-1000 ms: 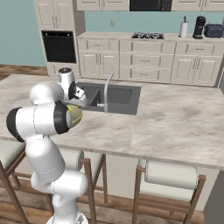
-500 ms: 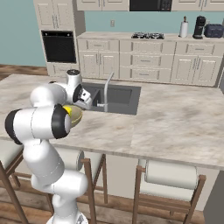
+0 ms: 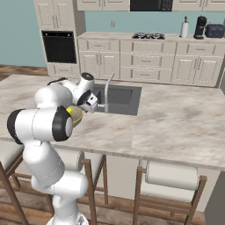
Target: Place the cup inside the bowl on the dining table and move the bowl to any counter.
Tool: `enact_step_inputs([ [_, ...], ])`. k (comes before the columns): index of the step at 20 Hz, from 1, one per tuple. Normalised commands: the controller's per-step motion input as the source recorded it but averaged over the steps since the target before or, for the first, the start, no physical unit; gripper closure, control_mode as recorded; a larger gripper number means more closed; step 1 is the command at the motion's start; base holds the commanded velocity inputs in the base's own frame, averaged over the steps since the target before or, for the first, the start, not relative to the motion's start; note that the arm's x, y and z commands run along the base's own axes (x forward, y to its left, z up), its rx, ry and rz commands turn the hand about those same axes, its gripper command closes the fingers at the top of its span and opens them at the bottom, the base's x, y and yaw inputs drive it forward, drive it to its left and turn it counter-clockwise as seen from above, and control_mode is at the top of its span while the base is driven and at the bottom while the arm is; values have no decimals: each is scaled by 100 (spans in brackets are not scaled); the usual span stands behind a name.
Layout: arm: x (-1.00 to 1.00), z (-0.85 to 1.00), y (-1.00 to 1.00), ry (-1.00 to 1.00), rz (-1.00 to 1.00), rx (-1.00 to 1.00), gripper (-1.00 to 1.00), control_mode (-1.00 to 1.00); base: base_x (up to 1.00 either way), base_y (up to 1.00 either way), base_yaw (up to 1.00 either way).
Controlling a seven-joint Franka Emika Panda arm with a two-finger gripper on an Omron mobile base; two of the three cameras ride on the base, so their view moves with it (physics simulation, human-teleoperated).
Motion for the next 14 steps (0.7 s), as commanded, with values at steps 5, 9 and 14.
enact_step_inputs([
  [5,0,0,-17,1,0,8,-100,-100,0,0,0],
  [9,9,0,-2,7,2,0,-100,-100,0,0,0],
  [14,13,0,0,10,14,0,-100,-100,0,0,0],
])
